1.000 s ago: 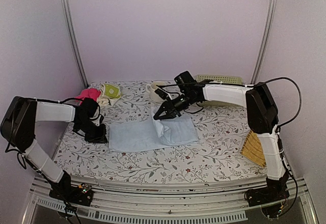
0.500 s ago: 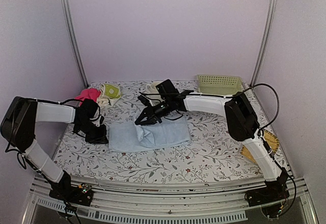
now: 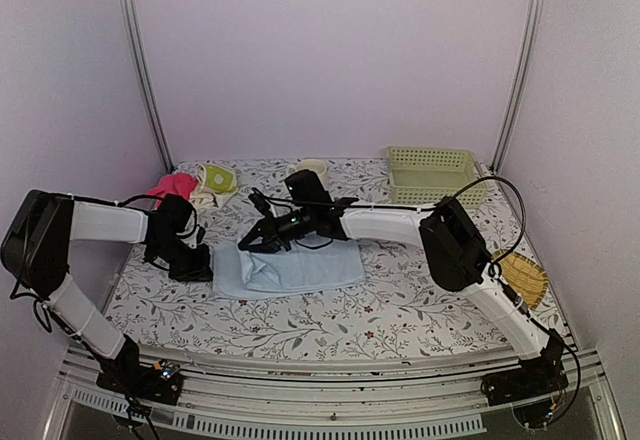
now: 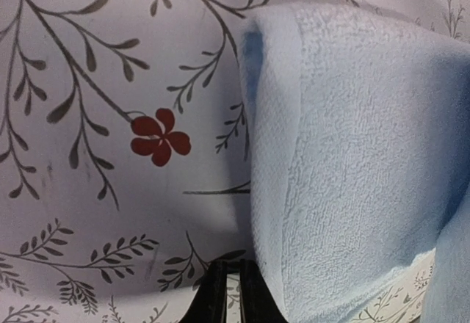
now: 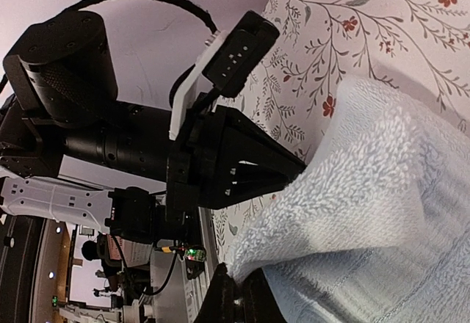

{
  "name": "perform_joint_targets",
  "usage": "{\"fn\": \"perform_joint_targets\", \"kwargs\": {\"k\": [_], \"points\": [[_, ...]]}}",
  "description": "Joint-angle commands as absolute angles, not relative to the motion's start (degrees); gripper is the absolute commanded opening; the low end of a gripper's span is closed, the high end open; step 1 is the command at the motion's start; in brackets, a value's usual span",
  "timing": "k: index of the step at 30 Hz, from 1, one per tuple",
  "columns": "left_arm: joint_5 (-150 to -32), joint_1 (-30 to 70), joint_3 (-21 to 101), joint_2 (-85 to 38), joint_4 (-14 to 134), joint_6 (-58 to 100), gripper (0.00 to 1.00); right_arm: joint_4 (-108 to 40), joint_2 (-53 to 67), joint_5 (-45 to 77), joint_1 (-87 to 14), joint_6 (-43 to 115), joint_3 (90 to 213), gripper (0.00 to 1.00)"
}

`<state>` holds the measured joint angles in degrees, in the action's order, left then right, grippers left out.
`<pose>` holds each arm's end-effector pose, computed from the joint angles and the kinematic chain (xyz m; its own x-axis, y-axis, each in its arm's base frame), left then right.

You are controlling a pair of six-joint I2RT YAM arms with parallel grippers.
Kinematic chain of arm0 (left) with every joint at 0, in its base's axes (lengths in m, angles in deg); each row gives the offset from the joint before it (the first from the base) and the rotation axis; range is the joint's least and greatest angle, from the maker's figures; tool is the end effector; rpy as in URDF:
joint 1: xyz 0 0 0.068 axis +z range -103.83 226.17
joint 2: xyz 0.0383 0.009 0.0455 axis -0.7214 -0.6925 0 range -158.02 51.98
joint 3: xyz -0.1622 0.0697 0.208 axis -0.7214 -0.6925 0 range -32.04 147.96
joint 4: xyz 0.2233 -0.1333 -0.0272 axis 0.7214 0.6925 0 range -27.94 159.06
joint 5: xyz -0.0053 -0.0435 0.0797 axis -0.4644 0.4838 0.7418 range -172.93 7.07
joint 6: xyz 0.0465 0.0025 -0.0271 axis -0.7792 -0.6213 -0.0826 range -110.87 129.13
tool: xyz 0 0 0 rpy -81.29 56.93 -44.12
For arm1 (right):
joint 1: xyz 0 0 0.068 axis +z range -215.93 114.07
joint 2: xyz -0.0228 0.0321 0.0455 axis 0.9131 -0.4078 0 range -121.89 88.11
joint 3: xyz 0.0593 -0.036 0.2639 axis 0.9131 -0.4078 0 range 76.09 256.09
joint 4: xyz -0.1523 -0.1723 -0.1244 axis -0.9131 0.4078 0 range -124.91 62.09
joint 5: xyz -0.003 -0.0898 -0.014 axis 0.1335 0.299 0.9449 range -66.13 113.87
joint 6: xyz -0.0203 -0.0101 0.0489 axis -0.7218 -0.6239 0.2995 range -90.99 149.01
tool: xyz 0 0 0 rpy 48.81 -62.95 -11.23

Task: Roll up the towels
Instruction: Fold the towel at the center of the board.

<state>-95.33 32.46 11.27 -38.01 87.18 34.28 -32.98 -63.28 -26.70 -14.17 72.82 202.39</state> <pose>0.2563 -0.0705 0.1371 -0.9615 -0.1927 -0.1959 -0.1237 0.9402 -0.3175 0.3406 0.4767 0.1464 -0.8431 -0.3596 -0.3998 -0.4726 0.1408 0.8700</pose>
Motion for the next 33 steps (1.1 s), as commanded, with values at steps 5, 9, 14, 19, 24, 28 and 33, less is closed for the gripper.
{"fn": "perform_joint_targets", "kwargs": {"k": [5,9,14,19,24,28,33], "points": [[-95.88,31.74,9.89,-38.06,86.41,34.36,0.1,-37.81,-66.49,-22.72,-12.05,73.14,206.39,0.01],[-95.85,31.78,9.72,-37.75,86.41,34.27,0.1,-37.64,-67.55,-22.1,-12.0,72.31,206.07,0.01],[-95.76,31.79,9.86,-38.01,86.41,34.2,0.1,-37.63,-68.51,-21.65,-11.84,71.45,205.72,0.01],[-95.6,31.82,9.88,-37.78,86.55,34.26,0.1,-39.67,-69.36,-22.03,-11.63,70.72,205.85,0.11],[-94.09,31.81,10.78,-35.06,88.22,34.91,0.1,-41.1,-65.98,-27.72,-12.62,67.39,205.74,0.41],[-90.59,31.71,13.86,-31.46,91.48,35.76,0.1,-40.08,-60.69,-29.54,-14.89,64.88,201.76,0.44],[-89.93,31.54,19.44,-26.65,92.6,37.23,0.13,-35.63,-52.14,-31.61,-19.17,56.08,193.98,0.44]]}}
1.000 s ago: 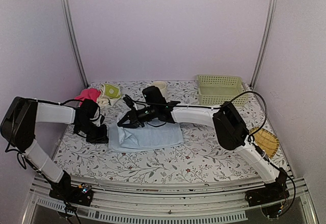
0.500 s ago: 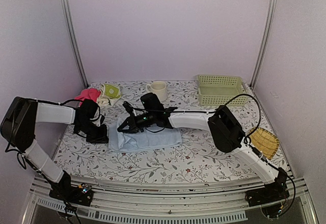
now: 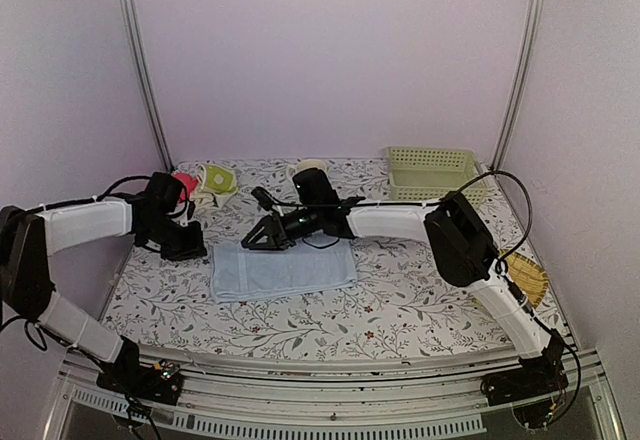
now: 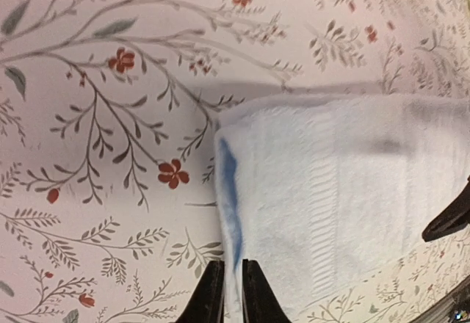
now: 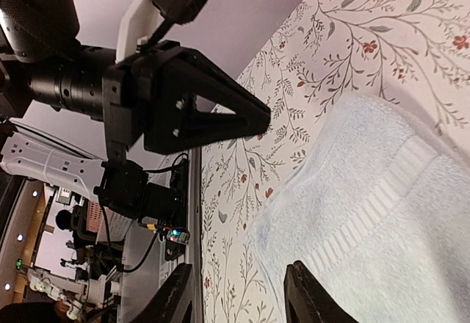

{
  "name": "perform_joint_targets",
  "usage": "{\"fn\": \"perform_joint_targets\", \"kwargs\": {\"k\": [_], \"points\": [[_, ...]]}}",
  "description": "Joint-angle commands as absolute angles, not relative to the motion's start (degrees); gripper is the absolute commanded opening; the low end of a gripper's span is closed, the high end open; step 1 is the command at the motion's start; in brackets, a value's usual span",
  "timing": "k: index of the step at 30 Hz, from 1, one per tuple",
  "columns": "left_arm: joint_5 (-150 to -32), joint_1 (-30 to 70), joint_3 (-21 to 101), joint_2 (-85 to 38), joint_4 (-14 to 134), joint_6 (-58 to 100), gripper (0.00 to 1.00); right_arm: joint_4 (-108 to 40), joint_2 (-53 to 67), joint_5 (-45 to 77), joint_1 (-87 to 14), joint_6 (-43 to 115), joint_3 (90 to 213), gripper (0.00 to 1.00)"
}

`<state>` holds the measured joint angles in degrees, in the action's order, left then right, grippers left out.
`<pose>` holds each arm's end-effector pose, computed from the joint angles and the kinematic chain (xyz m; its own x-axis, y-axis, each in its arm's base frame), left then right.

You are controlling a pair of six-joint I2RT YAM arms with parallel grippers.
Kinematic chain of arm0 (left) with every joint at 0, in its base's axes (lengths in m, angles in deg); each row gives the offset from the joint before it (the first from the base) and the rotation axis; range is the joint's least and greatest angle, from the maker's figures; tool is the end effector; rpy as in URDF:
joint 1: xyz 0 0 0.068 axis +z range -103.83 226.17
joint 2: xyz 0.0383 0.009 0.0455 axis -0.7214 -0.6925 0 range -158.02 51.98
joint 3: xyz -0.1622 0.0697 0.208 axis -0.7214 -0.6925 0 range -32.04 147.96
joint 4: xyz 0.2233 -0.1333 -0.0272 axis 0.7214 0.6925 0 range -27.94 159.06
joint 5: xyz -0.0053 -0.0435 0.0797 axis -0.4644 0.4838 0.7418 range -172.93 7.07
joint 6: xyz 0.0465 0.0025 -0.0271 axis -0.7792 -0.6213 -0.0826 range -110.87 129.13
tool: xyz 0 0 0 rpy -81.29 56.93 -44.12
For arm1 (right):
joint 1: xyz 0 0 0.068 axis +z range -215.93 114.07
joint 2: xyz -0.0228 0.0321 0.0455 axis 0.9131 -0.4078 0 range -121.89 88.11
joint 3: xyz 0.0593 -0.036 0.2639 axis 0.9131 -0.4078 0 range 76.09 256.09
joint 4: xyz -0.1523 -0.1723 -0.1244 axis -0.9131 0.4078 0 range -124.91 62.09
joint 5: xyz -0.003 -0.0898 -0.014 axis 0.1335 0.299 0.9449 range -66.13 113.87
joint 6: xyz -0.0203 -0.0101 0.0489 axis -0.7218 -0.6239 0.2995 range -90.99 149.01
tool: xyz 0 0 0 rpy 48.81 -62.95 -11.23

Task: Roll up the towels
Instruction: Fold the towel at the center of the board.

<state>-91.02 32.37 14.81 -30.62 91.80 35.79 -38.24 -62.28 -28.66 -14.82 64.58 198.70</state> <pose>0.2564 -0.0682 0.1815 -0.9211 -0.2312 -0.3132 -0.1347 0.9442 -0.3007 0.3430 0.4703 0.1432 -0.7507 -0.3671 -0.5492 -0.6029 0.0407 0.7968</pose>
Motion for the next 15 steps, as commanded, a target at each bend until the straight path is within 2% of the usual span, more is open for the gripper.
{"fn": "perform_joint_targets", "kwargs": {"k": [1,4,6,8,9,11,15], "points": [[-91.85,31.32,20.11,-26.33,91.5,37.14,0.13,-34.19,-50.24,-31.43,-20.16,52.66,191.99,0.44],[-97.89,30.32,21.81,-27.82,88.22,36.97,0.12,-29.53,-45.18,-29.04,-23.15,42.83,186.95,0.41],[-99.26,29.26,22.52,-29.82,86.37,37.14,0.1,-24.93,-43.76,-27.59,-25.04,38.55,186.03,0.34],[-99.46,28.58,22.88,-32.81,84.92,37.02,0.06,-20.3,-43.93,-25.54,-26.3,34.76,186.28,0.22],[-99.58,28.39,22.7,-34.03,84.03,36.93,0.04,-18.57,-44.11,-24.25,-26.7,32.13,186.33,0.12],[-100.27,28.39,21.87,-36.67,82.27,36.29,0.0,-14.96,-45.04,-22.38,-27.2,27.72,186.5,0.03],[-99.28,28.32,20.36,-41.33,80.89,36.12,0.0,-9.09,-47.96,-17.88,-27.29,21.27,186.26,0.02]]}}
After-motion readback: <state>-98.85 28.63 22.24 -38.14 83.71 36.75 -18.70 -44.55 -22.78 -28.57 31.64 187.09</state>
